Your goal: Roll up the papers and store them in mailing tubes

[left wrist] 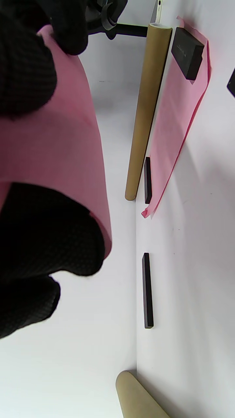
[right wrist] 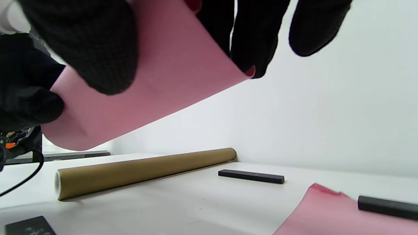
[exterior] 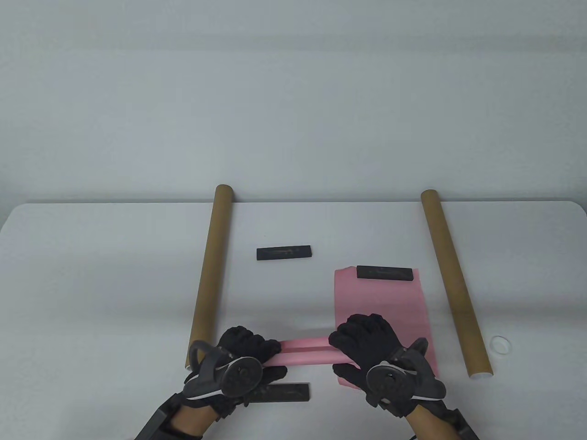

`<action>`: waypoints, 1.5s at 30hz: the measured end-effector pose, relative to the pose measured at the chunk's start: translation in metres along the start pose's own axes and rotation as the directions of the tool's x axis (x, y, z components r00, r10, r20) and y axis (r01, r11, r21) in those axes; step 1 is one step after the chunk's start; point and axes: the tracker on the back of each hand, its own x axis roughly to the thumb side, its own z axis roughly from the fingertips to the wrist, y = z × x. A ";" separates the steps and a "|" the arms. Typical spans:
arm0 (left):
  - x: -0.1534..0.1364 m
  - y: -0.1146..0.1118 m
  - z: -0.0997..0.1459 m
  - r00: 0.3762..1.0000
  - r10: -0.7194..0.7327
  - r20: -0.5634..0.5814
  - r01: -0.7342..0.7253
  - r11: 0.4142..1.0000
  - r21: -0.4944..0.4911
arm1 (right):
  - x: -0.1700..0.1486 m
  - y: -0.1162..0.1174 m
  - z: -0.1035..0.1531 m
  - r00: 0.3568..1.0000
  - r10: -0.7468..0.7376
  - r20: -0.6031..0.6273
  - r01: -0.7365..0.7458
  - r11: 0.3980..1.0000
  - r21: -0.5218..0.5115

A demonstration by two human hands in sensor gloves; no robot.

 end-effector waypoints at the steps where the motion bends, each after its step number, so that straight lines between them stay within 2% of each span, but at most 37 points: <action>1: 0.000 0.000 0.000 1.000 -0.005 -0.002 0.005 1.000 -0.004 | 0.001 0.000 0.000 1.000 -0.005 0.001 0.005 1.000 -0.007; 9: 0.006 0.004 0.002 0.999 -0.046 0.001 0.046 0.998 0.039 | -0.005 0.004 -0.002 0.994 -0.103 -0.020 0.104 0.992 0.069; 11: 0.006 0.005 0.003 0.999 -0.039 0.013 0.039 0.998 0.043 | -0.006 0.004 -0.002 0.993 -0.116 -0.032 0.118 0.991 0.066; 16: 0.002 0.003 0.001 1.000 0.018 -0.005 -0.018 1.000 0.012 | -0.002 0.001 0.000 1.000 -0.022 -0.011 0.022 1.000 0.004; 19: 0.002 0.003 0.002 1.000 -0.011 -0.003 0.011 1.000 0.017 | -0.001 0.000 0.000 1.000 -0.020 -0.012 0.020 1.000 0.002; 25: 0.009 0.004 0.002 0.997 -0.067 0.028 0.067 0.997 0.027 | -0.005 0.004 -0.002 0.992 -0.124 -0.020 0.125 0.990 0.058; 30: 0.004 0.002 0.001 1.000 0.001 0.004 -0.001 1.000 -0.001 | -0.004 -0.001 0.000 0.998 -0.058 -0.017 0.059 0.998 0.011; 32: 0.004 0.001 0.001 1.000 -0.028 -0.004 0.028 1.000 0.007 | -0.001 -0.002 0.000 1.000 -0.011 -0.001 0.011 1.000 0.000; 34: 0.005 0.002 0.003 0.998 -0.055 0.000 0.055 0.998 0.018 | 0.000 -0.002 0.000 1.000 -0.030 0.004 0.030 1.000 0.009; 37: 0.008 0.005 0.003 0.998 -0.059 0.028 0.058 0.997 0.047 | -0.001 0.000 -0.003 0.995 -0.101 0.014 0.099 0.992 0.076; 45: 0.004 0.002 0.001 1.000 -0.023 0.004 0.023 1.000 0.009 | 0.002 -0.002 0.000 1.000 -0.004 0.021 0.003 1.000 0.008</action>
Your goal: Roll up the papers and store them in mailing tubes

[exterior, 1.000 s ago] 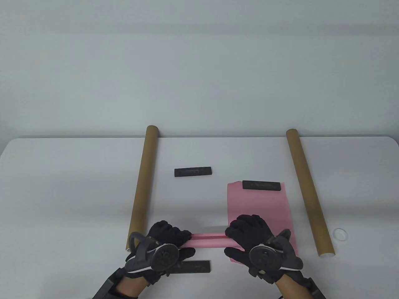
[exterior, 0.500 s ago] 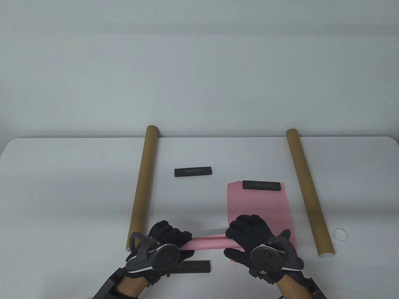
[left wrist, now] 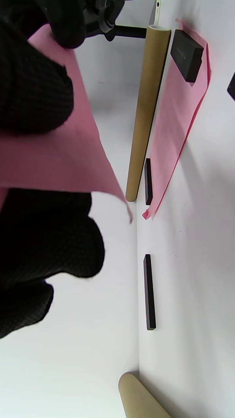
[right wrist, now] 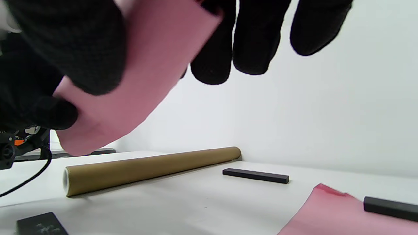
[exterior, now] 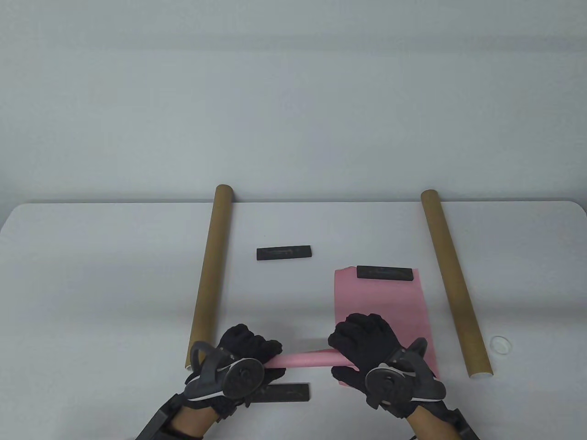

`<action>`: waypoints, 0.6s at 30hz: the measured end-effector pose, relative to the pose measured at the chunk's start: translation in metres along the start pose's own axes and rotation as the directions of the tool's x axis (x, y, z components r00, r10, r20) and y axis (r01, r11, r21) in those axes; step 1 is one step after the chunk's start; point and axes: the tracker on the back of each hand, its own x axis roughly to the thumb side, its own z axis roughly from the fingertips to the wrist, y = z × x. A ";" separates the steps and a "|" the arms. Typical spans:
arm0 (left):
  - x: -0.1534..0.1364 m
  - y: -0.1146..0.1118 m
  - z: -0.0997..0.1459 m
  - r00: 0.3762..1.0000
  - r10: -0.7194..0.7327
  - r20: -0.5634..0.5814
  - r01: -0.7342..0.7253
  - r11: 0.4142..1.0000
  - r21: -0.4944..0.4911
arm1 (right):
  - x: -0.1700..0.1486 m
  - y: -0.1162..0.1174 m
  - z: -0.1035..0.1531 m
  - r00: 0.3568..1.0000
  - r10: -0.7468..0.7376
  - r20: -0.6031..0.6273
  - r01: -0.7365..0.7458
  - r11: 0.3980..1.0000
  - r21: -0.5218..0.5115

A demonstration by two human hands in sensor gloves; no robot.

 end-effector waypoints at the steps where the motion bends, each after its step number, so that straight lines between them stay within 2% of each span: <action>1: 0.000 0.000 0.001 1.000 -0.015 -0.002 0.015 1.000 0.007 | 0.000 0.000 0.000 1.000 0.003 -0.003 -0.003 1.000 -0.009; 4: 0.002 0.001 0.001 0.999 -0.030 0.013 0.029 0.999 0.020 | -0.002 0.001 -0.001 1.000 -0.020 -0.009 0.020 1.000 0.009; 6: 0.003 0.002 0.001 0.999 -0.029 0.028 0.028 0.999 0.027 | -0.004 0.003 -0.002 0.996 -0.089 -0.006 0.089 0.995 0.055; 8: 0.003 0.002 0.001 0.999 -0.021 0.033 0.020 1.000 0.008 | -0.005 0.004 -0.001 0.991 -0.136 -0.013 0.136 0.990 0.043; 12: -0.002 0.000 -0.001 1.000 0.026 0.016 -0.026 1.000 -0.019 | -0.002 0.000 0.001 1.000 -0.025 0.008 0.025 1.000 -0.004; 15: -0.001 0.002 0.002 1.000 -0.004 0.012 0.004 1.000 0.009 | 0.000 -0.002 0.001 1.000 -0.022 -0.005 0.022 0.999 -0.040; 18: 0.003 0.005 0.003 0.998 -0.048 0.042 0.046 0.998 0.043 | -0.003 0.001 -0.001 0.999 -0.047 -0.006 0.047 0.999 0.011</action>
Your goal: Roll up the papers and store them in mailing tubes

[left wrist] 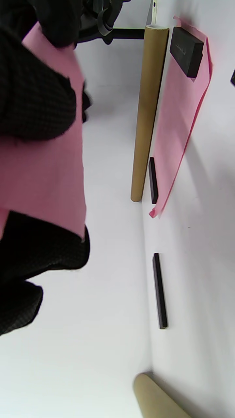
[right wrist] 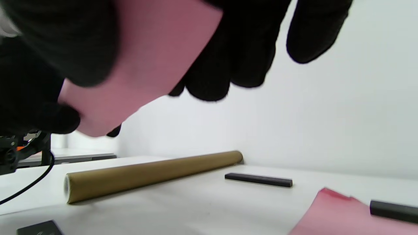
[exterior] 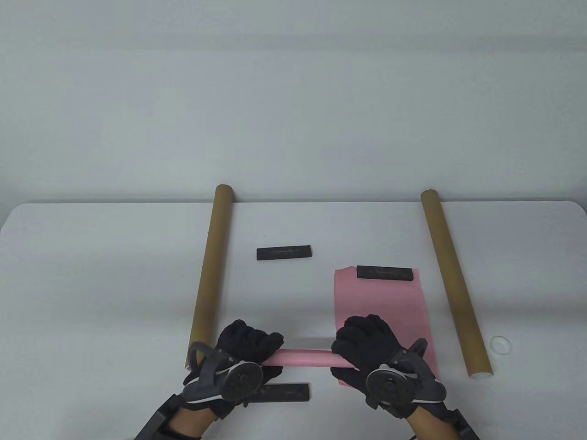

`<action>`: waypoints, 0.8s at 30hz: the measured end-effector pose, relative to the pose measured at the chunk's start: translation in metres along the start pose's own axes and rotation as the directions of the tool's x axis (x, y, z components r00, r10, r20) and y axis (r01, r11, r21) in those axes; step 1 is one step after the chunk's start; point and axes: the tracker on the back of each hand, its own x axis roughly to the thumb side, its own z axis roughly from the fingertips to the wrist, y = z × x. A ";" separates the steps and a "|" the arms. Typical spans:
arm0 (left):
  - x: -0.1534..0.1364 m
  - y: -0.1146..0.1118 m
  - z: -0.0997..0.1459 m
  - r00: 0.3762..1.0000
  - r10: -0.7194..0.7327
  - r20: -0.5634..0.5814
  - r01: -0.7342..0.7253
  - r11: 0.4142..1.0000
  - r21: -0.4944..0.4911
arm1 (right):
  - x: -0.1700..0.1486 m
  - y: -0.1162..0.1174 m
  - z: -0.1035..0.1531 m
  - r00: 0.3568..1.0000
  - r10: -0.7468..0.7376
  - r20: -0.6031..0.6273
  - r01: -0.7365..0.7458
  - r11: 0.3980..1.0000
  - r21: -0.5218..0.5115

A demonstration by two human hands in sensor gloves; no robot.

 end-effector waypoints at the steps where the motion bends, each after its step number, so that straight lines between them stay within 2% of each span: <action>1: 0.001 0.002 0.000 1.000 -0.011 0.021 0.010 1.000 0.008 | -0.002 0.001 0.000 0.999 -0.045 -0.001 0.045 0.999 0.007; 4: 0.001 0.006 0.001 0.999 0.002 0.038 -0.003 1.000 0.014 | -0.005 0.000 0.002 0.993 -0.120 -0.009 0.120 0.993 -0.019; 8: -0.004 0.003 0.001 0.999 0.050 0.009 -0.050 0.998 -0.024 | 0.001 -0.001 0.003 1.000 -0.001 0.017 0.001 0.999 -0.033; 10: -0.003 0.002 0.001 1.000 0.030 0.004 -0.030 0.999 -0.022 | 0.003 -0.001 0.003 1.000 0.008 0.012 -0.007 0.999 -0.041; 16: 0.002 0.007 0.002 1.000 -0.010 0.027 0.010 1.000 0.002 | -0.003 0.004 -0.001 0.996 -0.094 -0.008 0.094 0.995 0.029; 21: -0.001 0.003 0.001 0.999 0.030 0.012 -0.029 0.999 -0.045 | 0.000 0.003 0.000 1.000 -0.029 0.000 0.029 0.999 0.017; 24: 0.003 0.002 0.001 0.999 -0.043 0.025 0.043 0.999 -0.024 | 0.000 0.005 -0.003 0.999 -0.034 -0.004 0.034 0.998 0.059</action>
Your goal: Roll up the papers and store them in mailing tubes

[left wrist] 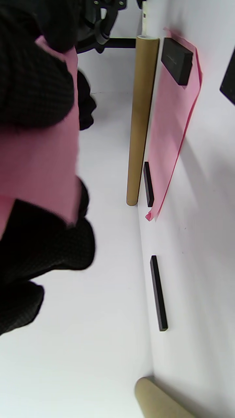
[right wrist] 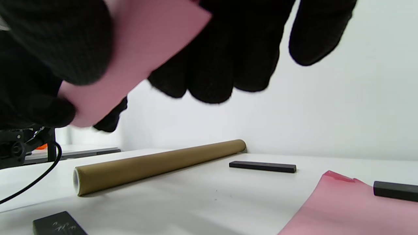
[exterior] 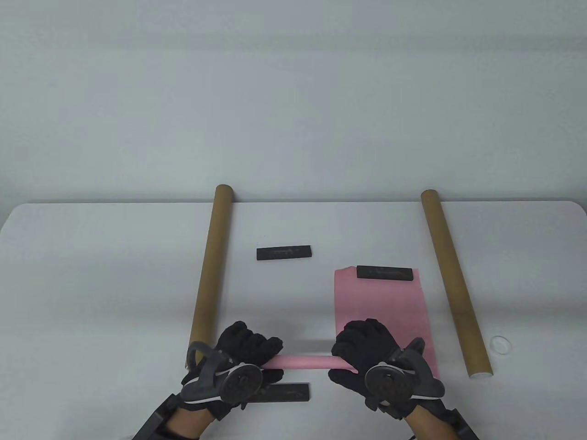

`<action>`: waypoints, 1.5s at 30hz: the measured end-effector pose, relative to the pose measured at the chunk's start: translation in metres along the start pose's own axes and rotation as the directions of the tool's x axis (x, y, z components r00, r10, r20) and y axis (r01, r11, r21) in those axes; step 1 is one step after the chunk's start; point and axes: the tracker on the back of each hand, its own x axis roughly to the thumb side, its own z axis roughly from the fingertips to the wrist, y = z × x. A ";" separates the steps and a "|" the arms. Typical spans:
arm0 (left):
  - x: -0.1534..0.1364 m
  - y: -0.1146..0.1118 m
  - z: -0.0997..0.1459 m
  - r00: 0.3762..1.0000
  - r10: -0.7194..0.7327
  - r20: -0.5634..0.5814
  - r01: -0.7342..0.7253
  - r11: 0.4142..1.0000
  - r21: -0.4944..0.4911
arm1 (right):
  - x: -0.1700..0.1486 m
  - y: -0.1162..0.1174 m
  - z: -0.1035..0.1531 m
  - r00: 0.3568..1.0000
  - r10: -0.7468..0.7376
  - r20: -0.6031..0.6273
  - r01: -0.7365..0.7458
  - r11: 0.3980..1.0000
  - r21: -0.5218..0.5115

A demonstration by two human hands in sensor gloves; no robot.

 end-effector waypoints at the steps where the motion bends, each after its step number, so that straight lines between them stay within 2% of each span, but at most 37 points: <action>1: 0.002 0.001 0.000 1.000 -0.021 0.010 0.021 1.000 0.010 | -0.001 0.001 -0.001 1.000 -0.018 0.001 0.018 1.000 0.026; 4: 0.004 0.005 0.001 0.999 -0.024 0.026 0.023 0.999 0.031 | -0.002 0.003 0.000 0.997 -0.072 -0.011 0.072 0.996 0.053; 11: -0.002 0.000 -0.001 0.998 0.063 -0.008 -0.063 0.997 -0.040 | 0.004 -0.001 0.002 1.000 0.024 0.012 -0.023 0.999 -0.023; 15: 0.005 0.002 0.000 0.999 -0.028 0.025 0.027 0.999 0.018 | 0.001 0.001 -0.001 0.999 -0.032 0.006 0.032 0.998 0.048; 18: 0.008 0.007 0.001 0.999 -0.019 0.041 0.016 0.998 0.054 | 0.000 0.001 -0.001 0.999 -0.034 0.012 0.033 0.996 0.077; 25: 0.005 -0.002 -0.002 0.999 0.040 0.001 -0.040 0.997 -0.063 | 0.003 -0.001 0.000 1.000 0.020 0.005 -0.020 0.999 0.037; 28: 0.013 0.001 0.000 0.996 -0.081 0.028 0.081 0.997 0.012 | 0.001 0.002 -0.003 1.000 -0.018 -0.002 0.018 0.994 0.107; 32: 0.021 0.008 0.000 0.992 -0.119 0.030 0.117 0.992 0.057 | -0.002 0.004 -0.003 0.997 -0.079 -0.019 0.081 0.986 0.146; 37: 0.011 0.000 -0.004 1.000 0.016 0.014 -0.016 0.999 -0.052 | 0.002 0.001 -0.001 0.999 0.031 -0.012 -0.031 0.997 0.070; 40: 0.008 -0.003 -0.004 0.998 0.062 -0.004 -0.062 0.994 -0.086 | 0.003 0.000 -0.002 0.999 0.035 -0.007 -0.034 0.996 0.081; 41: 0.009 -0.003 -0.003 0.999 0.045 -0.001 -0.045 0.996 -0.071 | 0.002 0.001 -0.003 1.000 0.021 -0.010 -0.020 0.995 0.100; 44: 0.020 0.006 -0.001 0.988 -0.139 0.061 0.136 0.990 0.045 | -0.002 0.007 -0.004 0.997 -0.071 -0.027 0.075 0.979 0.190; 45: 0.021 0.008 -0.001 0.986 -0.153 0.066 0.149 0.987 0.064 | -0.003 0.007 -0.005 0.996 -0.082 -0.031 0.087 0.975 0.205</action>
